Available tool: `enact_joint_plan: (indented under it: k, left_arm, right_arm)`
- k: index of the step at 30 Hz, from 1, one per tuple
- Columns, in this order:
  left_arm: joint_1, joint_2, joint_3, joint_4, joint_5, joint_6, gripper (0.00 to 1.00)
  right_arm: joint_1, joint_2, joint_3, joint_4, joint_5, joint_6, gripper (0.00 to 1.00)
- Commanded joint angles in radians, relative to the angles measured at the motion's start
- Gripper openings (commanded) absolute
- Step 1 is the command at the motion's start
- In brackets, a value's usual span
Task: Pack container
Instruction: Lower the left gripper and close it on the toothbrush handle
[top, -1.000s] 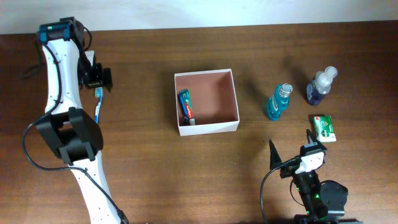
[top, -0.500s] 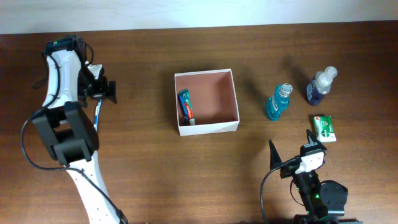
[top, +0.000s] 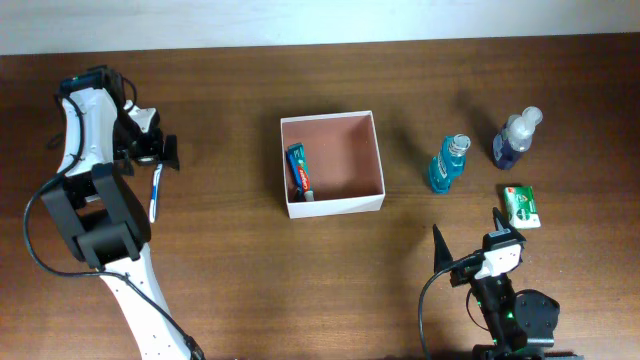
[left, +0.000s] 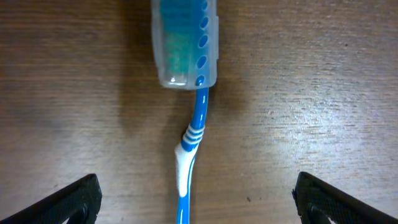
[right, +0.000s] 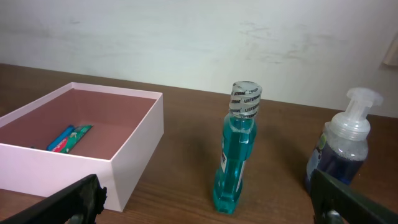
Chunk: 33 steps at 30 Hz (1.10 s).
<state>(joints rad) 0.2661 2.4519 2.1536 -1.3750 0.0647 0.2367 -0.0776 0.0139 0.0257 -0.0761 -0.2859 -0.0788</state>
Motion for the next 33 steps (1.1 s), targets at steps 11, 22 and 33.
enact_joint_plan:
  k: [11,22,33]
  left_arm:
    - [0.003,-0.008,-0.071,0.041,0.018,0.027,0.99]
    - [0.003,-0.008,-0.088,0.056,0.018,0.027,0.99]
    - [0.003,-0.007,-0.09,0.065,0.017,0.027,0.99]
  right_arm:
    - [0.004,-0.008,-0.01,0.002,0.009,0.005,0.98]
    - [0.004,-0.008,-0.01,0.002,0.009,0.004,0.98]
    - [0.004,-0.008,-0.01,0.002,0.009,0.004,0.98]
